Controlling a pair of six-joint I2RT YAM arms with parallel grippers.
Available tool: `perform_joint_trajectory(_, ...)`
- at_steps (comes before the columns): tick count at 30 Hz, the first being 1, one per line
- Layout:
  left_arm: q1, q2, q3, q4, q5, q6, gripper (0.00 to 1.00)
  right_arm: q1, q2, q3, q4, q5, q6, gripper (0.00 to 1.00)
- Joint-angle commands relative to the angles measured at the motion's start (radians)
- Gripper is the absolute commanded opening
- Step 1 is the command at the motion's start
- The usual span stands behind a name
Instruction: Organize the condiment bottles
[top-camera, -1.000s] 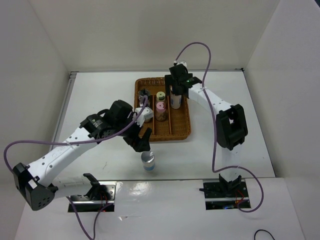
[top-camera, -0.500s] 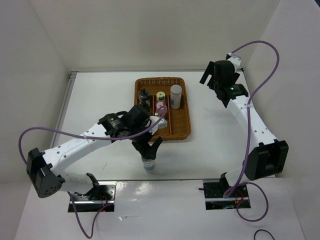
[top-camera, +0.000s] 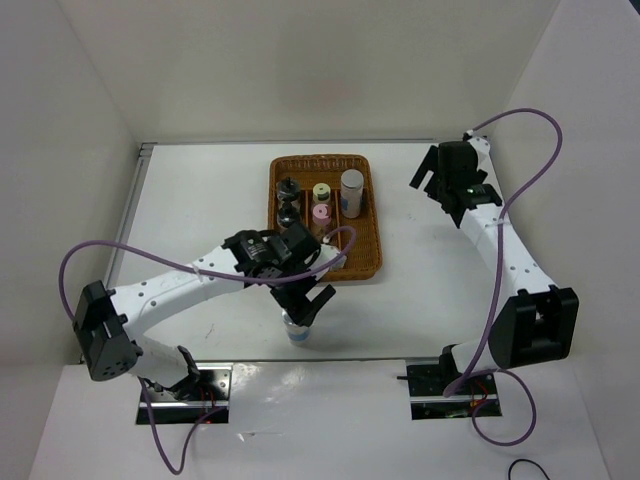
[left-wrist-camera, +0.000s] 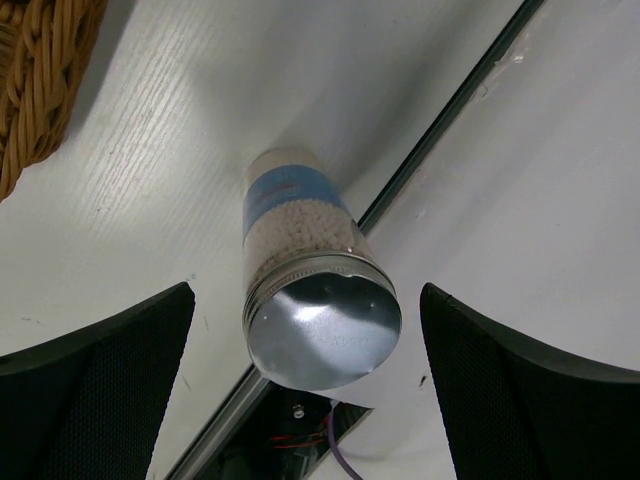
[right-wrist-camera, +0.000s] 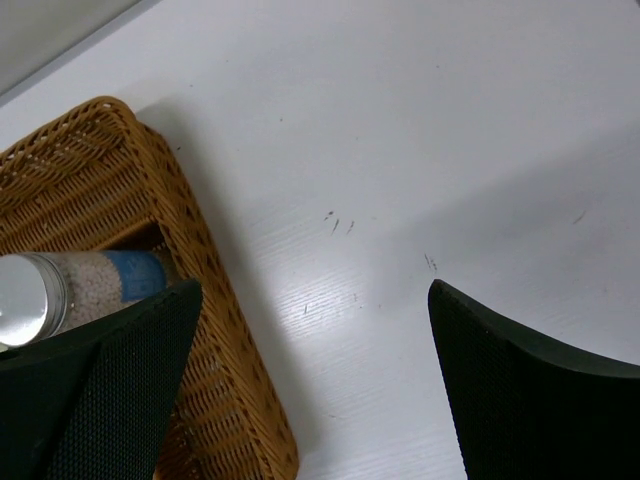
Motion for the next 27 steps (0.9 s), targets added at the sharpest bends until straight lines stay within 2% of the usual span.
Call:
perform_joint_trajectory(1,-0.033,0.036,0.032,-0.025,-0.047,-0.031,0.99,-0.024,-0.051,0.003,0.031,-0.017,0.015,0.98)
perform_joint_trajectory(9,-0.042,0.046,0.032,-0.037,-0.113,-0.06,0.99,-0.045,-0.051,-0.006,0.031,-0.037,0.015,0.98)
perform_joint_trajectory(14,-0.042,0.067,0.032,-0.046,-0.113,-0.069,0.78,-0.055,-0.051,-0.006,0.031,-0.046,0.015,0.98)
perform_joint_trajectory(15,-0.042,0.078,0.032,-0.046,-0.122,-0.069,0.71,-0.055,-0.051,-0.006,0.031,-0.046,0.015,0.98)
perform_joint_trajectory(18,-0.042,0.078,0.032,-0.046,-0.123,-0.069,0.63,-0.055,-0.051,-0.006,0.031,-0.046,0.015,0.98)
perform_joint_trajectory(19,-0.042,0.078,0.032,-0.046,-0.135,-0.069,0.56,-0.055,-0.051,-0.006,0.031,-0.046,0.015,0.98)
perform_joint_trajectory(22,-0.042,0.078,0.043,-0.056,-0.135,-0.079,0.45,-0.064,-0.051,-0.006,0.031,-0.046,0.015,0.98)
perform_joint_trajectory(27,-0.042,0.066,0.141,-0.065,-0.09,-0.088,0.4,-0.064,-0.042,-0.006,0.04,-0.046,0.015,0.98)
